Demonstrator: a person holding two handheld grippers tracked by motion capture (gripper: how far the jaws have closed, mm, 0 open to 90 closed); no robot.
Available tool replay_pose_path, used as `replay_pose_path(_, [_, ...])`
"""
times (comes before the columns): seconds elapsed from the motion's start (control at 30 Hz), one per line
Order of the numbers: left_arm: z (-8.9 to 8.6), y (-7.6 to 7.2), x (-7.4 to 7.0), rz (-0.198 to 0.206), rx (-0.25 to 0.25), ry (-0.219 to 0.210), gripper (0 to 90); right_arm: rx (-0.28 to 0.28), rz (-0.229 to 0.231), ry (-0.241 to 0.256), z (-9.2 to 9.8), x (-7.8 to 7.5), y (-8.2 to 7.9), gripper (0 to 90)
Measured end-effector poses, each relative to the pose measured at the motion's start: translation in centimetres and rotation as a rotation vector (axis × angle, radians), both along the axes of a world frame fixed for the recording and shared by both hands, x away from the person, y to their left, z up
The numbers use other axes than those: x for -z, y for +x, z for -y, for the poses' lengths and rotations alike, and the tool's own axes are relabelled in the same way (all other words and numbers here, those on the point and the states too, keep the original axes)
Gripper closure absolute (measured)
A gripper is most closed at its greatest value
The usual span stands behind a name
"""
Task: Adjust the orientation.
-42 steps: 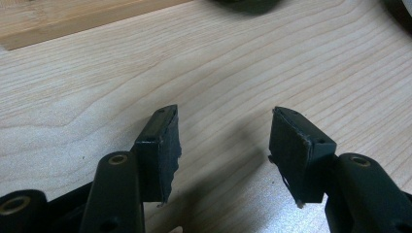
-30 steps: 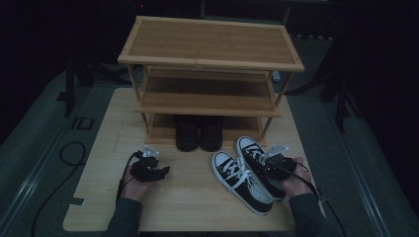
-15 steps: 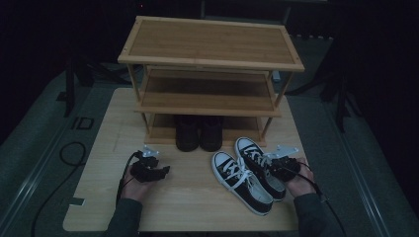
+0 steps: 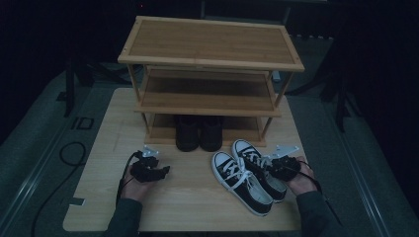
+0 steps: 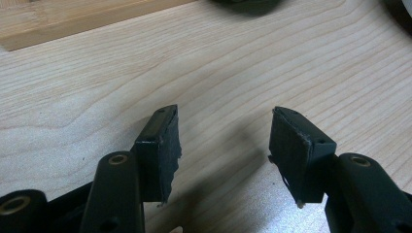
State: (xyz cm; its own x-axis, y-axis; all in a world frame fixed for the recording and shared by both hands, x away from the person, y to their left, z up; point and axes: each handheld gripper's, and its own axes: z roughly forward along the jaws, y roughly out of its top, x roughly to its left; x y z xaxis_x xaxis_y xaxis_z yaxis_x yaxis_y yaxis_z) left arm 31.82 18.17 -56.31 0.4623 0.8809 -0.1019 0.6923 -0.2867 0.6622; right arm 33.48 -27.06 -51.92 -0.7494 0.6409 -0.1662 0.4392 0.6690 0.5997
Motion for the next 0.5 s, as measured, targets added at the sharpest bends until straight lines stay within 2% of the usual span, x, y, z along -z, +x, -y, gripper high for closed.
replay_pose_path(0.03, [0.0, 0.0, 0.0, 0.000, 0.000, 0.000, 45.1, 0.000, 0.000, 0.000, 0.0, 0.0, 0.0, 80.1])
replay_pose_path(0.07, [0.0, 0.0, 0.0, 0.000, 0.001, 0.001, 45.1, 0.001, -0.009, -0.026, -0.2, -0.3, -0.2, 75.6])
replay_pose_path(0.1, [0.0, 0.0, 0.0, 0.000, 0.001, 0.001, 45.1, 0.001, -0.009, -0.026, -0.2, -0.3, -0.2, 75.6])
replay_pose_path(0.13, [0.0, 0.0, 0.0, -0.001, 0.001, 0.001, 45.1, -0.010, -0.017, -0.056, -0.5, -0.5, -0.5, 70.7])
replay_pose_path(0.2, [0.0, 0.0, 0.0, -0.001, 0.001, -0.001, 45.1, -0.006, -0.015, -0.075, -0.6, -0.7, -0.8, 67.6])
replay_pose_path(0.37, [0.0, 0.0, 0.0, -0.002, 0.000, 0.001, 45.1, 0.001, -0.017, -0.086, -0.3, -1.4, -1.5, 63.4])
replay_pose_path(0.5, [0.0, 0.0, 0.0, -0.001, -0.001, 0.001, 45.1, 0.018, -0.009, -0.066, 0.2, -2.4, -2.0, 59.7])
